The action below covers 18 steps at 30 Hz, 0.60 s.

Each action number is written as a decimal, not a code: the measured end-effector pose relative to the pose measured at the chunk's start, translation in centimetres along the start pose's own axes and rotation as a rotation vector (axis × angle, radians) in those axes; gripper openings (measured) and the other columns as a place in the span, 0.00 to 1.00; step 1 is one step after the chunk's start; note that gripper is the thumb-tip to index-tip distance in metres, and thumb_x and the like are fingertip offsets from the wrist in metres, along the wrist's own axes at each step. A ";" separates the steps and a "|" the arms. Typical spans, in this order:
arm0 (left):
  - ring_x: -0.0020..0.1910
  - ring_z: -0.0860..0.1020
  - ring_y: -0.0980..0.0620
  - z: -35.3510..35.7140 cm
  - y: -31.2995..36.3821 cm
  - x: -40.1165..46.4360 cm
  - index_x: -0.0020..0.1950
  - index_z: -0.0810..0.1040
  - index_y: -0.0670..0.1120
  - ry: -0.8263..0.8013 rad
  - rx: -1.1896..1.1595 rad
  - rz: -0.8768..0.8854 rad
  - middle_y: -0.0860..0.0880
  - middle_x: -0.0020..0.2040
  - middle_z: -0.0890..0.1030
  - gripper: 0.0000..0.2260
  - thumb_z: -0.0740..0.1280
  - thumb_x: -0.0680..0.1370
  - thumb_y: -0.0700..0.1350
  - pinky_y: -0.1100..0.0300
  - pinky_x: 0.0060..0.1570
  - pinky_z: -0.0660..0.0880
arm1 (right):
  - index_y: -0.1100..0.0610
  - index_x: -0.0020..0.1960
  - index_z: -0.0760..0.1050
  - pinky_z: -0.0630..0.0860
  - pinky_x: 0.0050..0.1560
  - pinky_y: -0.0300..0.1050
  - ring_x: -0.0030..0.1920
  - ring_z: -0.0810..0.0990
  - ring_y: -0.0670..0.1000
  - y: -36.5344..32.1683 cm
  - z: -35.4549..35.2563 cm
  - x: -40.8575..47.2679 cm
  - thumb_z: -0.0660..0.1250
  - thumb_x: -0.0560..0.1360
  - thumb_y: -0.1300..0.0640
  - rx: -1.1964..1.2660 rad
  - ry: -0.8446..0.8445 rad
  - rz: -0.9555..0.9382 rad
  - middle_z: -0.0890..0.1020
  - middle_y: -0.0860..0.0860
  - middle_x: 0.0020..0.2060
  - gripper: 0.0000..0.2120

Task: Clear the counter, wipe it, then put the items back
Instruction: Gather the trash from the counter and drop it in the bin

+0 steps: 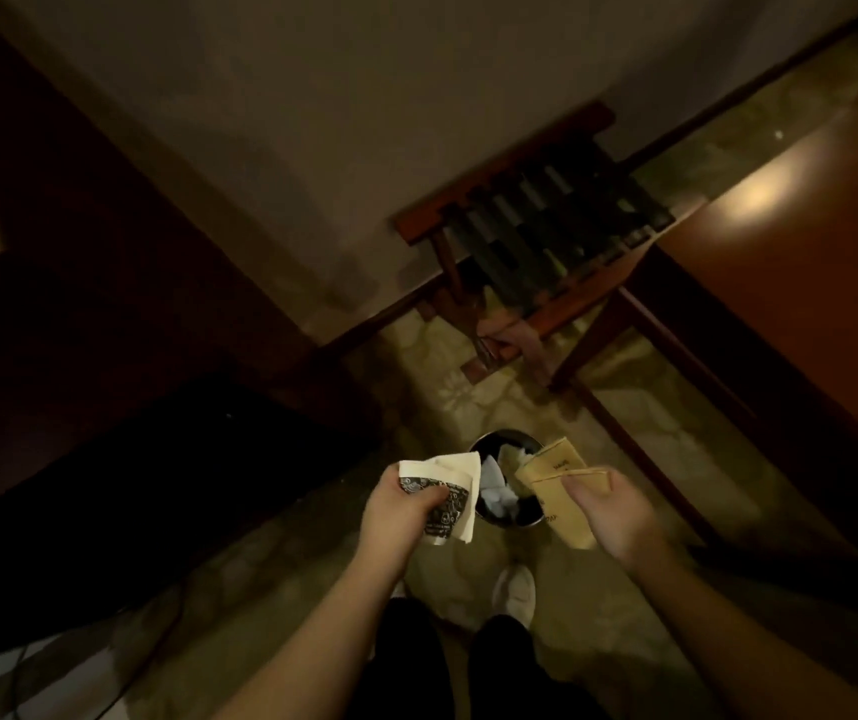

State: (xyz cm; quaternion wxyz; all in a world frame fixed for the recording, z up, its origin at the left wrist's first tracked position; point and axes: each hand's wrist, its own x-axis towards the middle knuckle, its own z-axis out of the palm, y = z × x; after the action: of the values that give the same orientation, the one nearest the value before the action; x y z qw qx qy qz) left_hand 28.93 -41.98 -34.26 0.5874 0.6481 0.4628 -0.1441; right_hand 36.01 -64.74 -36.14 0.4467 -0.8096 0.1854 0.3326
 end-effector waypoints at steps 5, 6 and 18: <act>0.46 0.80 0.52 5.0 -3.2 6.3 0.55 0.76 0.46 -0.044 0.168 -0.083 0.48 0.49 0.82 0.14 0.72 0.71 0.41 0.58 0.45 0.75 | 0.54 0.51 0.75 0.70 0.34 0.41 0.41 0.78 0.48 4.8 2.1 5.2 0.67 0.75 0.47 -0.094 0.054 0.102 0.80 0.49 0.42 0.11; 0.46 0.79 0.52 6.0 -3.8 7.5 0.55 0.75 0.45 -0.054 0.190 -0.094 0.48 0.49 0.81 0.14 0.72 0.71 0.41 0.59 0.42 0.73 | 0.54 0.51 0.75 0.69 0.33 0.41 0.39 0.77 0.46 5.6 2.7 6.4 0.67 0.76 0.48 -0.097 0.054 0.112 0.79 0.48 0.40 0.10; 0.48 0.77 0.47 14.0 -11.8 23.3 0.53 0.72 0.43 -0.171 0.389 -0.181 0.46 0.49 0.78 0.13 0.72 0.72 0.41 0.58 0.46 0.74 | 0.56 0.47 0.75 0.71 0.33 0.42 0.36 0.77 0.49 15.2 11.1 20.0 0.65 0.75 0.53 -0.107 0.113 0.270 0.79 0.51 0.37 0.06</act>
State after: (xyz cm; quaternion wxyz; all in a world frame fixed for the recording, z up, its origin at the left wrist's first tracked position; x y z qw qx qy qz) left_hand 37.22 -45.89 -62.51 0.4731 0.6904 0.4310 -0.3374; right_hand 37.02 -63.54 -63.57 0.3429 -0.8174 0.2996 0.3529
